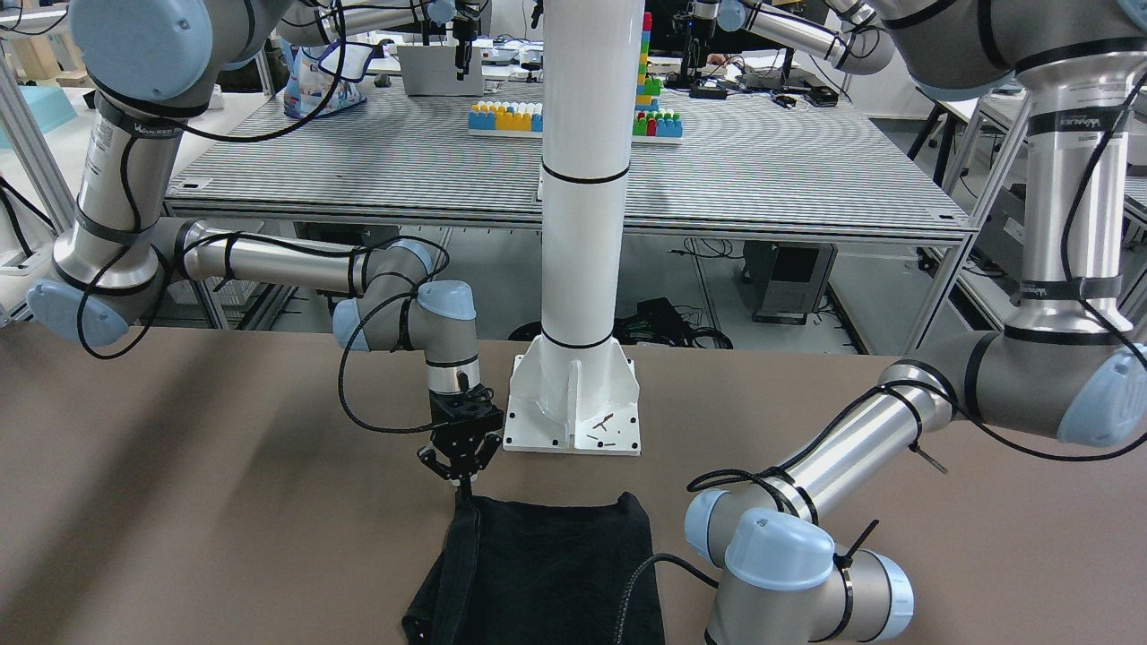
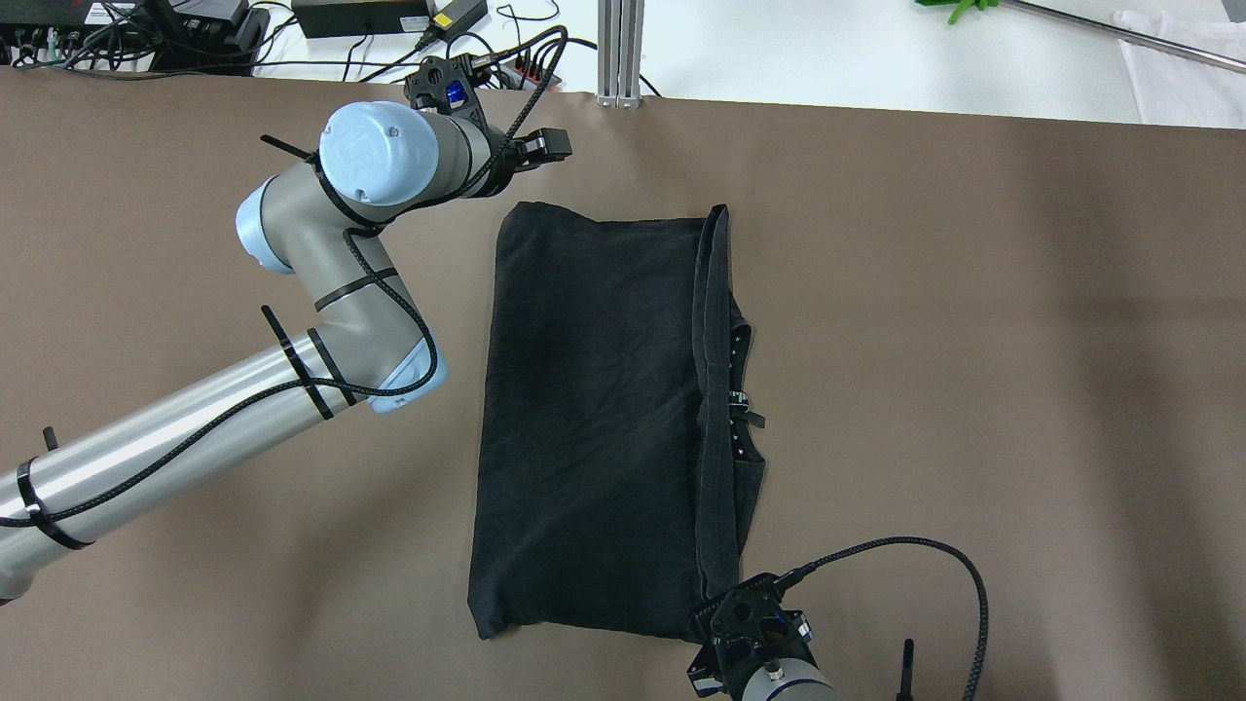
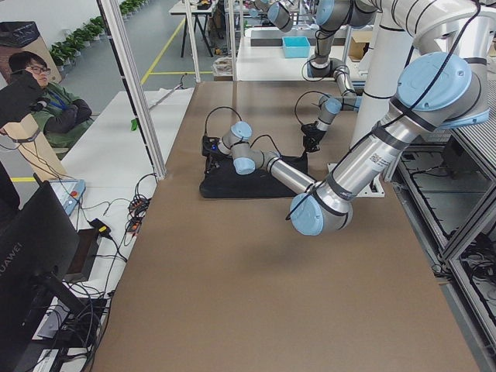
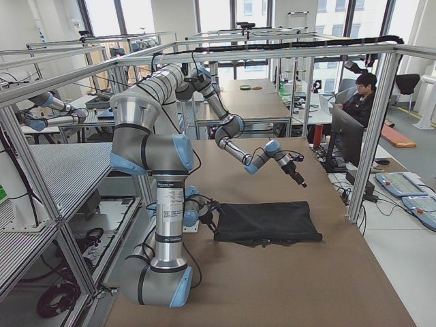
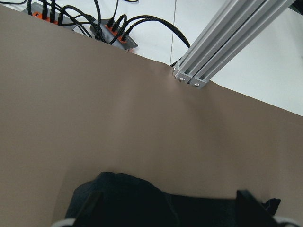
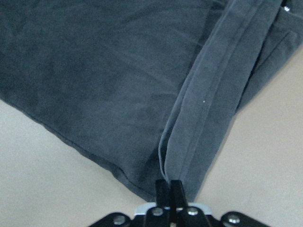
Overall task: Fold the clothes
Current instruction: 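Tug the grasped corner toward the robot to square the shirt, then release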
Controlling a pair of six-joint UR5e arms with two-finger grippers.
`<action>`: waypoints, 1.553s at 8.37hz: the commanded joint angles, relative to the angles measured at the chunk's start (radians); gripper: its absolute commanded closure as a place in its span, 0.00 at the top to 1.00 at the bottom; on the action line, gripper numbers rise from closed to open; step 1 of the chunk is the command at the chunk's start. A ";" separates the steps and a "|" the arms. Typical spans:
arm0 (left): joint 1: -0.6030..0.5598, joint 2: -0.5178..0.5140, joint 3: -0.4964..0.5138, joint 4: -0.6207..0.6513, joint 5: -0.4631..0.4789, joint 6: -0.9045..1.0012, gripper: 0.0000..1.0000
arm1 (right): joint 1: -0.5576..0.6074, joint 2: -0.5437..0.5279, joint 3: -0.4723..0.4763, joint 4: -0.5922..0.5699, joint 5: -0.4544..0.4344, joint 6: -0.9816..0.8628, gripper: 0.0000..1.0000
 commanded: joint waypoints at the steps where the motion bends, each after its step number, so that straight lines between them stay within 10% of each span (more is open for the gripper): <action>1: -0.001 -0.001 0.000 0.002 0.001 0.001 1.00 | 0.062 -0.015 0.024 0.028 0.044 -0.006 0.00; 4: -0.005 -0.001 0.000 0.002 0.001 0.001 1.00 | 0.202 -0.088 -0.004 0.266 0.358 0.060 0.00; 7: -0.011 0.000 0.003 0.003 0.001 0.012 1.00 | 0.214 -0.117 0.015 0.277 0.596 0.521 0.00; 12: -0.024 -0.001 0.013 0.005 -0.001 0.036 1.00 | 0.246 -0.240 0.007 0.391 0.632 0.574 0.00; 13: -0.023 -0.001 0.013 0.005 -0.001 0.036 1.00 | 0.269 -0.239 -0.011 0.391 0.635 0.579 0.37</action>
